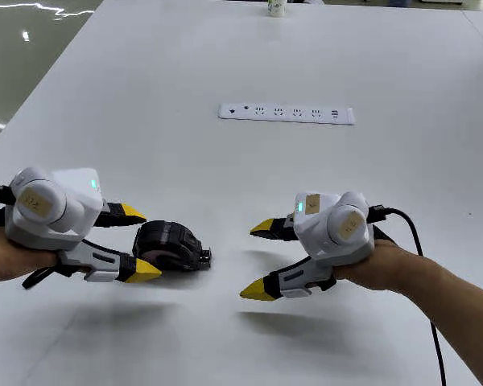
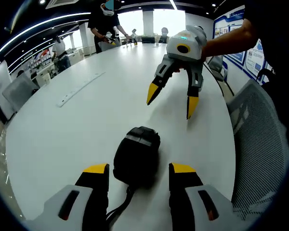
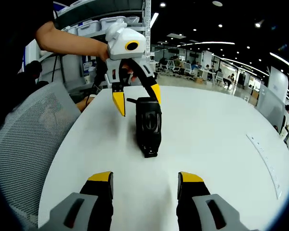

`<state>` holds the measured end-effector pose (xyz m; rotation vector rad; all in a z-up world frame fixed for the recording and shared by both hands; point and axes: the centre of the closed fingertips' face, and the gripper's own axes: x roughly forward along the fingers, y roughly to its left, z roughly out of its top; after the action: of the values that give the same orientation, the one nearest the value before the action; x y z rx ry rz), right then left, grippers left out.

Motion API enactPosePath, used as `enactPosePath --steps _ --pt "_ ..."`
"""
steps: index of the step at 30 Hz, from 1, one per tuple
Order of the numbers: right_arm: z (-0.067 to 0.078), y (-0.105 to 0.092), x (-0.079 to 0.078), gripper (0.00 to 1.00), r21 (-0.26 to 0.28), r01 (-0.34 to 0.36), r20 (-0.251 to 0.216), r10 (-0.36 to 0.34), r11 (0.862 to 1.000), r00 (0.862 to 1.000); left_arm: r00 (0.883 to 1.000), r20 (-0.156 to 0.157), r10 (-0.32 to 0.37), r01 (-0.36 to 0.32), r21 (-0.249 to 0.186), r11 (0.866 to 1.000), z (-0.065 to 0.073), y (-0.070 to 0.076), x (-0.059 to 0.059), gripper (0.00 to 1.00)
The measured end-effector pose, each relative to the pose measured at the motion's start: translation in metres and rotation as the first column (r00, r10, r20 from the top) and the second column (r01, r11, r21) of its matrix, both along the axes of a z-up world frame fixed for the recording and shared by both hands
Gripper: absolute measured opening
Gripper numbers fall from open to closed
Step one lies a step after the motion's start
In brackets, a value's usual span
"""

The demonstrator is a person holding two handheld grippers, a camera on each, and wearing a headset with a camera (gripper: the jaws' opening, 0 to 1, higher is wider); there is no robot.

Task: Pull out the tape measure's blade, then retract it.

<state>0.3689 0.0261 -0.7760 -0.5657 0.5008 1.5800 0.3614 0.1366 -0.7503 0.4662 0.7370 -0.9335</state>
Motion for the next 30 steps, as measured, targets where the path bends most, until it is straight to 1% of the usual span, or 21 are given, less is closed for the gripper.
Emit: enactPosePath --steps 2,5,11,16,19,23,25,28,30 --pt "-0.001 0.004 0.001 0.48 -0.004 -0.006 0.002 0.006 1.000 1.000 1.000 0.003 -0.009 0.009 0.014 1.000 -0.002 0.002 0.002 0.44" --pt "-0.003 0.010 0.003 0.46 -0.003 -0.018 -0.001 0.018 1.000 1.000 1.000 -0.005 -0.027 0.027 0.028 0.999 -0.004 0.005 0.005 0.42" --pt "-0.006 0.022 0.004 0.39 0.001 -0.046 0.002 0.046 0.999 0.999 0.995 -0.039 -0.090 0.092 0.058 0.994 -0.010 0.005 0.005 0.38" --pt "-0.009 0.031 0.004 0.34 -0.001 -0.071 0.006 0.071 0.997 0.997 0.991 -0.056 -0.121 0.126 0.076 0.989 -0.013 0.005 0.006 0.34" --pt "-0.011 0.035 0.003 0.31 -0.005 -0.084 0.007 0.084 0.996 0.996 0.988 -0.065 -0.142 0.147 0.078 0.986 -0.013 0.003 0.006 0.30" --pt "-0.014 0.040 0.003 0.27 -0.010 -0.096 0.006 0.096 0.995 0.995 0.986 -0.069 -0.155 0.161 0.091 0.983 -0.015 0.004 0.008 0.29" --pt "-0.016 0.043 0.003 0.25 -0.008 -0.102 0.006 0.102 0.995 0.995 0.984 -0.066 -0.163 0.169 0.092 0.981 -0.015 0.004 0.008 0.29" --pt "-0.020 0.047 0.004 0.21 -0.013 -0.107 0.002 0.107 0.994 0.994 0.981 -0.074 -0.178 0.184 0.096 0.978 -0.017 0.004 0.007 0.27" --pt "-0.021 0.049 0.004 0.20 -0.011 -0.106 -0.002 0.106 0.994 0.994 0.980 -0.073 -0.183 0.190 0.101 0.977 -0.018 0.003 0.006 0.26"
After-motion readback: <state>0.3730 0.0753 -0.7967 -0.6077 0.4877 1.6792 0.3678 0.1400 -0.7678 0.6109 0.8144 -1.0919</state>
